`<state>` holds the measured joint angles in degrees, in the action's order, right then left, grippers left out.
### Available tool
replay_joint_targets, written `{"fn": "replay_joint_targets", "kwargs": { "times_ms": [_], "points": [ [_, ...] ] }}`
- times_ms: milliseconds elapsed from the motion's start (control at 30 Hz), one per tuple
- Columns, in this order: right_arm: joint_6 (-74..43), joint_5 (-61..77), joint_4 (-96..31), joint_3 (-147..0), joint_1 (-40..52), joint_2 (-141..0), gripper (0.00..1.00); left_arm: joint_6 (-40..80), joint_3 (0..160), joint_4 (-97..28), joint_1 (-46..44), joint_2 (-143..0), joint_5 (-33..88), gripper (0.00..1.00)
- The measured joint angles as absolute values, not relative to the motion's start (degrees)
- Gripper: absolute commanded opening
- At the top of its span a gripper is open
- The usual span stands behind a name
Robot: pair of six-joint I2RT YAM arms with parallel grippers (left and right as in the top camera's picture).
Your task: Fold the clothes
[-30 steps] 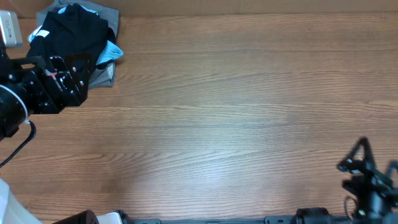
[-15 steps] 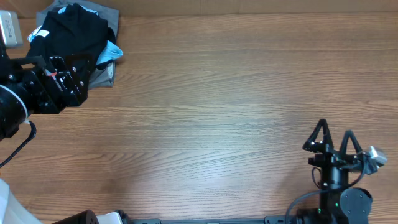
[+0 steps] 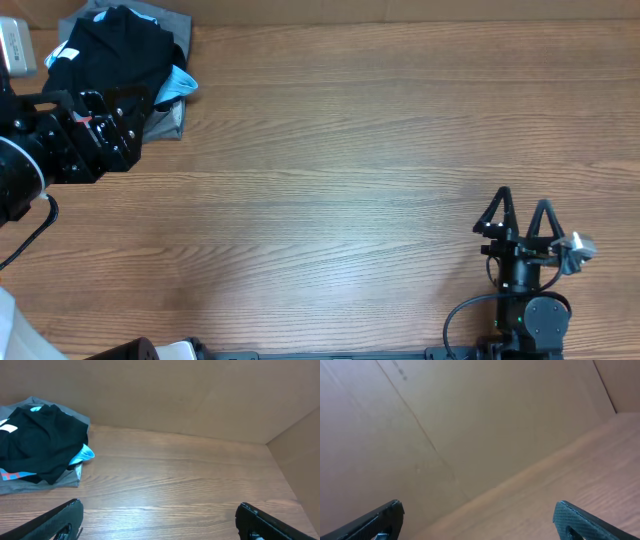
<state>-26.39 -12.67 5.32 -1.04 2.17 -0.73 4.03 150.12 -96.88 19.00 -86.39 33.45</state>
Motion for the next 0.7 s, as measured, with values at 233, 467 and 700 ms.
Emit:
{"fn": "replay_joint_targets", "kwargs": {
  "times_ms": [233,467,700],
  "points": [
    [-25.65,-12.38,4.08,-1.04,2.17,-0.73,1.0,4.03,150.12,-96.88,19.0,-86.39,33.45,1.0],
    [-24.86,-11.84,-3.99,-1.04,2.17,-0.73,1.0,4.03,150.12,-96.88,19.0,-86.37,33.45,1.0],
    [-23.46,-9.82,-4.03,-1.04,2.17,-0.73,1.0,4.03,150.12,-96.88,19.0,-86.37,33.45,1.0]
  ]
}}
